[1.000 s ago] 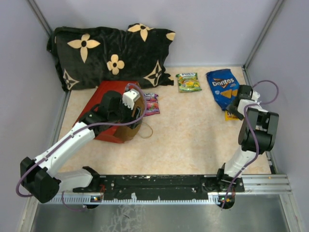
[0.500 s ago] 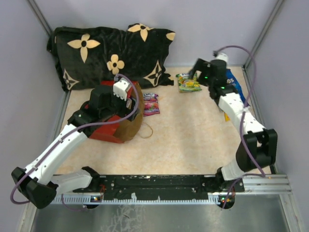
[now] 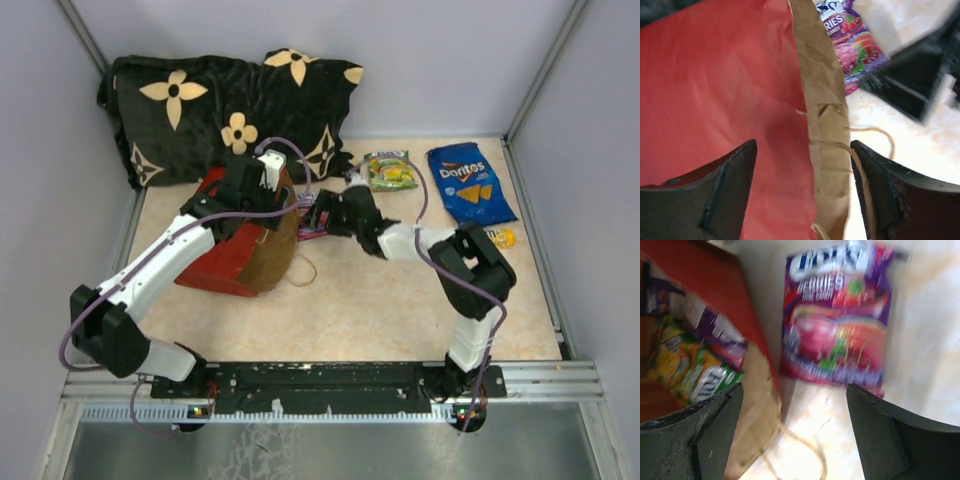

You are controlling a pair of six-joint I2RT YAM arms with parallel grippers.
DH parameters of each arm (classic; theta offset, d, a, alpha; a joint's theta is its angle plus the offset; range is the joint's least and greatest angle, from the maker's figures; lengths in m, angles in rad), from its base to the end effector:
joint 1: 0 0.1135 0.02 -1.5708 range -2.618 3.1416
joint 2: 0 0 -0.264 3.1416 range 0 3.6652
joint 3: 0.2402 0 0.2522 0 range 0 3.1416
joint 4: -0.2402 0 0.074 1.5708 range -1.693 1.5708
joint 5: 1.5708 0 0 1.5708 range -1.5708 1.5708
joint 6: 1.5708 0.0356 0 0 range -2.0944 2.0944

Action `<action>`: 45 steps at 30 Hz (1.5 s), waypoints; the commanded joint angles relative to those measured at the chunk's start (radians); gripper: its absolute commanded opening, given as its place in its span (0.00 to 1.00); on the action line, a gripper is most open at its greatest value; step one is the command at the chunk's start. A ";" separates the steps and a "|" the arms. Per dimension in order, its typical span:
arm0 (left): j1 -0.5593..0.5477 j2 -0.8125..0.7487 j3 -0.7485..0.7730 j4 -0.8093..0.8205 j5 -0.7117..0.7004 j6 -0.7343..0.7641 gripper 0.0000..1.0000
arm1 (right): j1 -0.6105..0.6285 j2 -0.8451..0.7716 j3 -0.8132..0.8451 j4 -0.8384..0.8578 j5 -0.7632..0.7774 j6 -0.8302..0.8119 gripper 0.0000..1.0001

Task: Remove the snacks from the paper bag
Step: Take out the snack from the paper bag.

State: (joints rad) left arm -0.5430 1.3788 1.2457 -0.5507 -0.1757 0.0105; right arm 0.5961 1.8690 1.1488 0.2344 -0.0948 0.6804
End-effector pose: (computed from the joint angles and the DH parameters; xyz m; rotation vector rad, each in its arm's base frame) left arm 0.2643 -0.1522 0.3307 0.5223 2.1820 -0.0897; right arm 0.3441 0.2375 0.1983 0.0295 2.1749 0.8637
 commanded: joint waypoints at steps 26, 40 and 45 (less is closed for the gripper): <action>-0.003 -0.127 0.123 -0.316 -0.122 0.107 0.00 | 0.366 0.284 0.220 0.107 0.386 0.863 0.83; -0.009 -0.136 0.097 -0.346 -0.128 0.132 0.00 | 0.416 0.569 0.571 0.018 0.515 0.974 0.54; -0.010 -0.146 0.094 -0.341 -0.148 0.123 0.00 | 0.419 0.544 0.549 0.159 0.483 0.744 0.14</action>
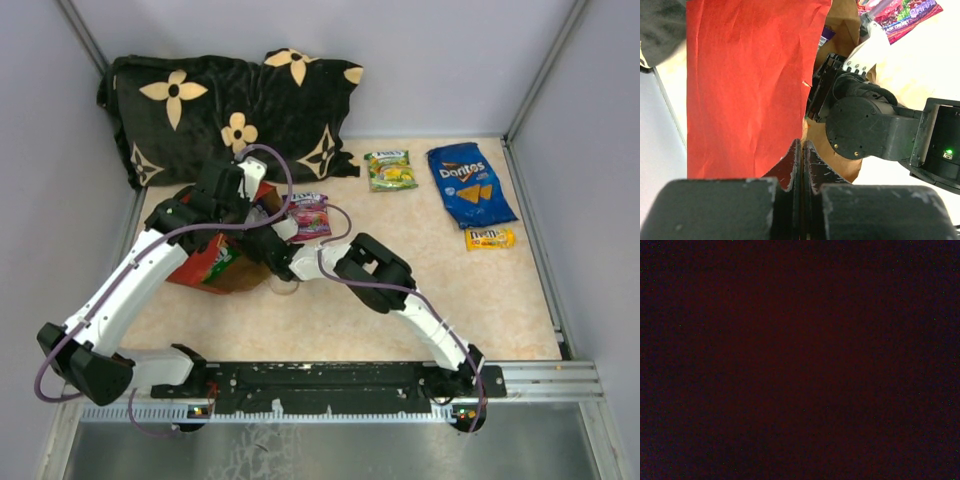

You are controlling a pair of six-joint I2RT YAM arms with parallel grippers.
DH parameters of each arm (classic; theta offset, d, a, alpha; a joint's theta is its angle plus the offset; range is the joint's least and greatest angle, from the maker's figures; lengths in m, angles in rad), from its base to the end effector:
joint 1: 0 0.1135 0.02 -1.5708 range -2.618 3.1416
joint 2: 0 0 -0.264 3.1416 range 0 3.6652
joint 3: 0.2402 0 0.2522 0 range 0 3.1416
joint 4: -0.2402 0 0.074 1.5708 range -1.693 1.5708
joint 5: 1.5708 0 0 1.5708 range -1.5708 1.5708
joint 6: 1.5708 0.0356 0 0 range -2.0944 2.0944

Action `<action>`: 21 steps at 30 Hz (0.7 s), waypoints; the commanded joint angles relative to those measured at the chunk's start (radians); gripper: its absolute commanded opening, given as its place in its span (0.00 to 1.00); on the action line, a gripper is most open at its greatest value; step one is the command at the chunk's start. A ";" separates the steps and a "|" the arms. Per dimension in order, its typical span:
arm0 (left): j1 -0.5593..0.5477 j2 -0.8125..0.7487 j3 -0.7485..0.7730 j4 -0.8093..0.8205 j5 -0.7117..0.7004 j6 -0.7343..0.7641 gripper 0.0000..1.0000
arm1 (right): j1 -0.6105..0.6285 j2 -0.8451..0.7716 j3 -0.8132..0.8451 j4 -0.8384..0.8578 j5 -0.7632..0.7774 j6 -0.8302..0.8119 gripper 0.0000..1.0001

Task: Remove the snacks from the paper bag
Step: Take out the snack from the paper bag.

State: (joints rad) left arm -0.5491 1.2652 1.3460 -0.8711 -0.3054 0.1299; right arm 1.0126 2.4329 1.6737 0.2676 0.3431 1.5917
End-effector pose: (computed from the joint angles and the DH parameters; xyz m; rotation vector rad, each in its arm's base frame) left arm 0.2238 -0.1244 0.3681 0.6329 2.2322 0.1504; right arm 0.2931 0.4468 0.1095 0.8745 2.1097 1.2072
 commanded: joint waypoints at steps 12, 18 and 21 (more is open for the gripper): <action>-0.003 -0.040 -0.046 0.049 -0.134 -0.018 0.00 | 0.014 -0.560 -0.396 0.036 -0.217 -0.555 0.00; -0.002 -0.020 -0.047 0.067 -0.175 -0.032 0.00 | -0.032 -0.893 -0.479 -0.267 -0.332 -0.910 0.00; -0.002 -0.020 -0.054 0.087 -0.173 -0.031 0.00 | -0.123 -0.971 -0.410 -0.503 -0.436 -1.112 0.00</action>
State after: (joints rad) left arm -0.5491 1.2507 1.3052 -0.8185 -0.4419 0.1085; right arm 0.9897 1.5818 1.1946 0.0345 0.0364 0.8146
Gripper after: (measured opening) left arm 0.015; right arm 0.005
